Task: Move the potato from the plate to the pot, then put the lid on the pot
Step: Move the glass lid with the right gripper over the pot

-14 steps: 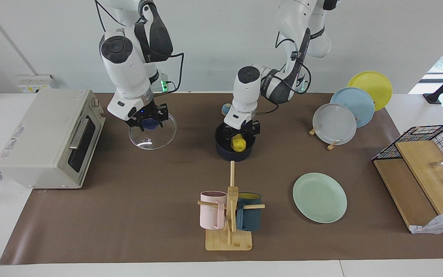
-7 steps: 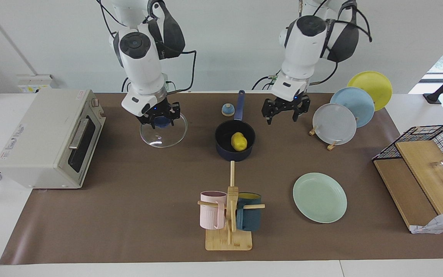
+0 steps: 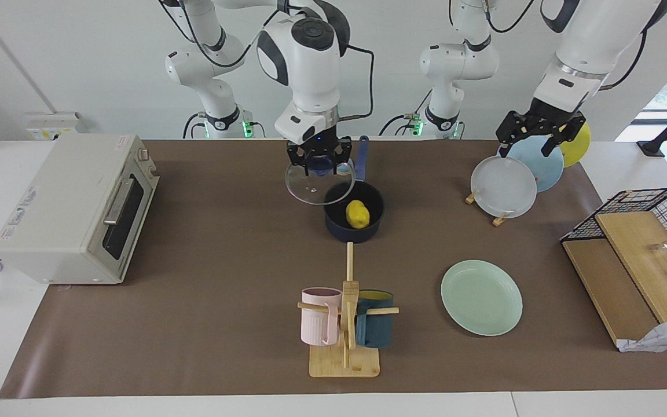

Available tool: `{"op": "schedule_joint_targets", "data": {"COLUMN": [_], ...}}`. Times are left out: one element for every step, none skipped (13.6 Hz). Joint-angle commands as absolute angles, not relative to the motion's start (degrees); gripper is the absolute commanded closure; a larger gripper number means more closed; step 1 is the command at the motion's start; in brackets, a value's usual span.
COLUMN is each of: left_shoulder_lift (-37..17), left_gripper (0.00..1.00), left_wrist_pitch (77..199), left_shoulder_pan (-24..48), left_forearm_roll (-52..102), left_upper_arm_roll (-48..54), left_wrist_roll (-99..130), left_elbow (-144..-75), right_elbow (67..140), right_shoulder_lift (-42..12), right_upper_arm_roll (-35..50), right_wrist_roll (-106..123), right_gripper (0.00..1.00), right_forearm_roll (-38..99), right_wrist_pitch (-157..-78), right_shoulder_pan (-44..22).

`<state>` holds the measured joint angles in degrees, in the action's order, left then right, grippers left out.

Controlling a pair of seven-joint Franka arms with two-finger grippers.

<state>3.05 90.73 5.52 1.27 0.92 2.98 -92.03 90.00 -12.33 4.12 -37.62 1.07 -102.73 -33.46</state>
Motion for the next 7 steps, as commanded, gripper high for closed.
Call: {"op": "schedule_joint_targets", "data": {"left_shoulder_lift": [2.55,2.37,2.37,2.55,2.55,2.55,2.72], "left_gripper": [0.00,0.00,0.00,0.00,0.00,0.00,0.00], "left_wrist_pitch": [88.60,88.07,87.46,86.67,85.53,84.65,84.46], "left_shoulder_pan": [4.75,4.66,4.75,4.75,4.66,4.75,4.83], "left_forearm_roll": [1.76,1.84,1.76,1.50,1.49,1.49,1.41], "left_upper_arm_roll": [1.50,1.49,1.32,1.23,1.32,1.41,1.49], "left_wrist_roll": [1.76,1.93,2.02,2.11,2.20,2.28,2.29], "left_elbow": [-90.70,-90.62,-90.53,-90.09,-88.96,-88.68,-88.94], "right_elbow": [86.48,87.09,87.10,86.93,87.10,87.27,87.54], "right_shoulder_lift": [-16.34,-16.87,-17.48,-17.84,-18.54,-19.59,-20.21], "right_upper_arm_roll": [4.13,4.13,4.13,4.13,4.13,4.13,4.13], "right_wrist_roll": [-42.35,-43.15,-43.24,-43.24,-43.24,-43.16,-43.15], "right_gripper": [1.00,1.00,1.00,1.00,1.00,1.00,1.00], "right_forearm_roll": [0.79,0.70,0.62,-0.34,-1.22,-1.32,-1.32], "right_wrist_pitch": [-104.58,-105.55,-106.17,-106.43,-107.39,-108.71,-108.98], "right_shoulder_pan": [-37.34,-37.96,-38.23,-38.32,-38.41,-38.41,-38.32]}}
